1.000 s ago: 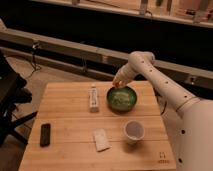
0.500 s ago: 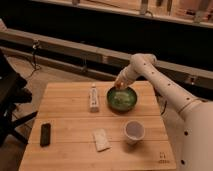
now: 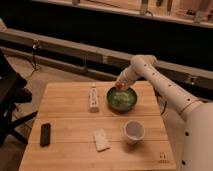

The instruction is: Place the pepper in the ceramic bowl

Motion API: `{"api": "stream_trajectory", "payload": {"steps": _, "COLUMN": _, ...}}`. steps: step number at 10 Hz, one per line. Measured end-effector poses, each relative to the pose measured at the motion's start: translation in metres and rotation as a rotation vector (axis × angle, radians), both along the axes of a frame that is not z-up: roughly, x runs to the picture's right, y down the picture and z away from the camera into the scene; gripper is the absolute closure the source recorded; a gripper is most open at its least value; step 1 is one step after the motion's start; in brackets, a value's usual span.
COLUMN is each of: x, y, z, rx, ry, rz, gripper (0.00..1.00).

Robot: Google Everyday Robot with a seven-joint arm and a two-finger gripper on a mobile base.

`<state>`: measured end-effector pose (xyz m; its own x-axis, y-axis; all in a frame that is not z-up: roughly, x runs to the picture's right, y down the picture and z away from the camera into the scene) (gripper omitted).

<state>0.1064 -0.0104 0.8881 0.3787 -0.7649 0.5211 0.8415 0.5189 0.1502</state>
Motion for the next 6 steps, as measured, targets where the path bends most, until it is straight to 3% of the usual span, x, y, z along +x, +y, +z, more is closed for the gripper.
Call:
{"api": "stream_trajectory", "payload": {"steps": 2, "x": 0.0028, "y": 0.0020, "z": 0.0009, "rx": -0.001, "ry": 0.002, "rz": 0.001, "gripper": 0.20}}
{"api": "stream_trajectory", "payload": {"steps": 6, "x": 0.0095, "y": 0.0053, "z": 0.0021, "rx": -0.002, "ry": 0.007, "rz": 0.003, "gripper": 0.20}}
